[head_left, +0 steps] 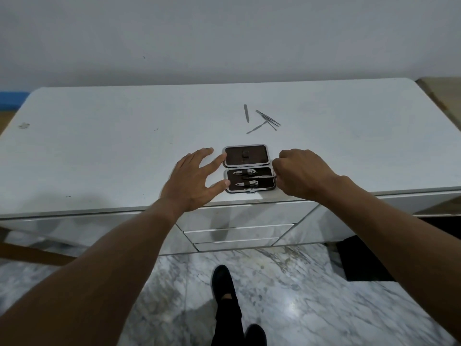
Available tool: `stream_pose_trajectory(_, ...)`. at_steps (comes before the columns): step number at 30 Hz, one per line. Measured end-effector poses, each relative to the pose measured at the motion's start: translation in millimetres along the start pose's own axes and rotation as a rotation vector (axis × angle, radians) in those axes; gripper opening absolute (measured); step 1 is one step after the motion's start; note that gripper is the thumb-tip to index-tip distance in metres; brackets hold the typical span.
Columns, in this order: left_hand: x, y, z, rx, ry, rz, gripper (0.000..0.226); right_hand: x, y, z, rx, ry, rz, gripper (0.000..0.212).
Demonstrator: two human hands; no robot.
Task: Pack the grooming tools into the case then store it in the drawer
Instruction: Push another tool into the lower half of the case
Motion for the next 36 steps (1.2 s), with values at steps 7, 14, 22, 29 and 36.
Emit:
stream_pose_trajectory(7,0,0,0,0.015,0.012,-0.016,0.069,6,0,4,0.009,-0.001,-0.024,0.018)
stream_pose_trajectory(14,0,0,1,0.025,0.007,-0.008,0.069,13,-1,11,0.069,-0.012,-0.056,0.015)
stream_pose_trajectory(22,1,2,1,0.030,0.008,0.001,0.069,18,1,14,0.141,0.005,-0.073,0.016)
stream_pose_trajectory(29,1,1,1,0.024,-0.003,0.005,0.069,19,4,17,0.194,0.018,-0.068,0.017)
stream_pose_trajectory(36,1,1,1,0.007,-0.004,0.004,0.069,17,8,12,0.267,0.073,-0.051,0.019)
Point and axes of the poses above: each hand's wrist, its own x-axis towards the middle knuckle, its own y-axis out of the palm, z = x × y, the point moved 4 cm from there along x, towards the middle knuckle, and after that the axes turned 7 degrees about -y, right-handed, at the moved point
